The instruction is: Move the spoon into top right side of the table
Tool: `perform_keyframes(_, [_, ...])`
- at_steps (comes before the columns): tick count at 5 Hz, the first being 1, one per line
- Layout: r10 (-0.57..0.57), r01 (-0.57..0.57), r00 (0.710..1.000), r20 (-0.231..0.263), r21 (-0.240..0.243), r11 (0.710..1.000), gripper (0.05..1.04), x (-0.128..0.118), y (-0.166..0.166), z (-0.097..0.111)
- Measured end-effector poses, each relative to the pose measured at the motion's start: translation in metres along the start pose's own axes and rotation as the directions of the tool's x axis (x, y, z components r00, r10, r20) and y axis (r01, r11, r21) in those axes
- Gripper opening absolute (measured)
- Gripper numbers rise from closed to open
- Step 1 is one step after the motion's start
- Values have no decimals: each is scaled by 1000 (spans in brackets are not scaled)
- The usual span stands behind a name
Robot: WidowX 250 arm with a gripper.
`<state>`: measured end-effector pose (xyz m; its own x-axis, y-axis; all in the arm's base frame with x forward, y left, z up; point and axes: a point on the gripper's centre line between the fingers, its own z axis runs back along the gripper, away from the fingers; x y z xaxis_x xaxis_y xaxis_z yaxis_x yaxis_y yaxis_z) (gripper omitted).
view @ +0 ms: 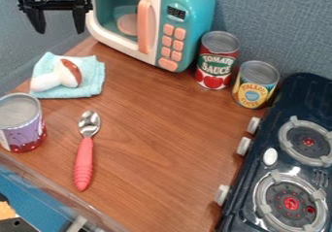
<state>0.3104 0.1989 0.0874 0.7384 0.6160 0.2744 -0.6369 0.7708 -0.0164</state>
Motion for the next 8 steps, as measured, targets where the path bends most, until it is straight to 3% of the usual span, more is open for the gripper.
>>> perform_keyframes(1, [-2, 2, 999, -36, 5, 1000, 1001, -8, 0, -11])
perform_keyframes(3, [-137, 136, 990, -18, -61, 989, 1001, -54, -41, -3])
perform_keyframes(4, [-233, 230, 972, -28, -74, 970, 1001, -88, -58, -4])
perform_keyframes(5, [-330, 326, 942, -63, -69, 943, 1001, -124, -67, -15])
perform_keyframes(6, [-357, 356, 931, -83, -25, 934, 1001, -147, -61, -22])
perform_keyframes(8, [-418, 421, 903, -97, 13, 907, 1001, -177, -46, -35])
